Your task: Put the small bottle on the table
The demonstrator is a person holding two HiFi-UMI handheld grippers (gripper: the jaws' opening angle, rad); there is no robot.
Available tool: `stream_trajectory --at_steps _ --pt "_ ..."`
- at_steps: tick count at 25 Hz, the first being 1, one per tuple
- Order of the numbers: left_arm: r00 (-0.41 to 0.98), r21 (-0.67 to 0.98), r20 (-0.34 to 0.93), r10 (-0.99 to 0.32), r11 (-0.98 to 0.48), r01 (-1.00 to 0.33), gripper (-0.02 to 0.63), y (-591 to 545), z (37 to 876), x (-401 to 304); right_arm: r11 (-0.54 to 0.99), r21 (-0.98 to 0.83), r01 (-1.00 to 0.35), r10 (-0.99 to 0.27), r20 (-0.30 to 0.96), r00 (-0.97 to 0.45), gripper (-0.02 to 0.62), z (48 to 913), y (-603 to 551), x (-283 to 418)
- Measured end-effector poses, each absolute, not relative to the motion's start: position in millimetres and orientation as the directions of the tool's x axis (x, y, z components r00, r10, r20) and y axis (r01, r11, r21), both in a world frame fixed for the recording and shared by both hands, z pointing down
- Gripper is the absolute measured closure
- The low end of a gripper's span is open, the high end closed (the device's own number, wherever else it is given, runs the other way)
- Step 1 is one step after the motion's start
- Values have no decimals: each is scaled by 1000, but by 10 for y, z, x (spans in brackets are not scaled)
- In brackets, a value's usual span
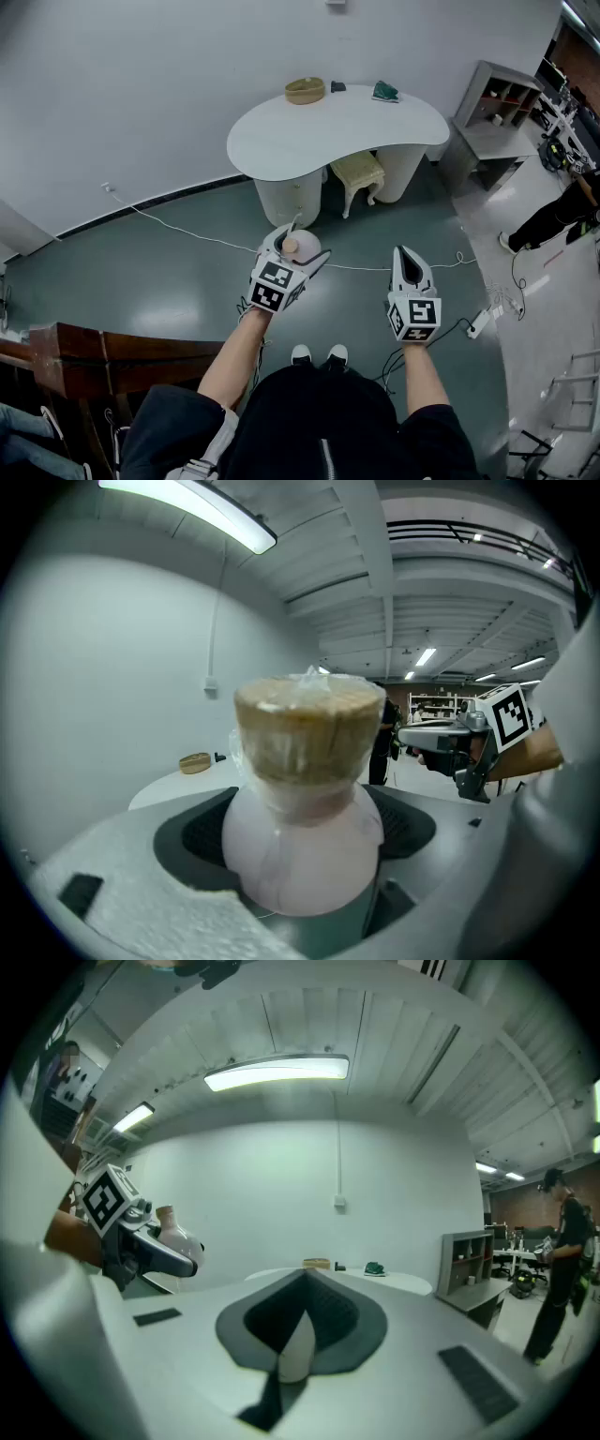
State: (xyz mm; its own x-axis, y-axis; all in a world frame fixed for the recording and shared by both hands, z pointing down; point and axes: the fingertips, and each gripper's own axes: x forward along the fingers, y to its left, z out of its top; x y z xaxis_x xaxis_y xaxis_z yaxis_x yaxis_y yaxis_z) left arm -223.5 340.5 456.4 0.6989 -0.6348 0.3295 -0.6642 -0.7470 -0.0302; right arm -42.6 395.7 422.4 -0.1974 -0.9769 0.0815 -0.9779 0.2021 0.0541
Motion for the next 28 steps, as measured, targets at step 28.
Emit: stream_trajectory --at_steps 28 --pt "691 -40 346 -635 -745 -665 195 3111 4545 -1239 258 25 -966 -957 140 -253 595 4346 3587 533"
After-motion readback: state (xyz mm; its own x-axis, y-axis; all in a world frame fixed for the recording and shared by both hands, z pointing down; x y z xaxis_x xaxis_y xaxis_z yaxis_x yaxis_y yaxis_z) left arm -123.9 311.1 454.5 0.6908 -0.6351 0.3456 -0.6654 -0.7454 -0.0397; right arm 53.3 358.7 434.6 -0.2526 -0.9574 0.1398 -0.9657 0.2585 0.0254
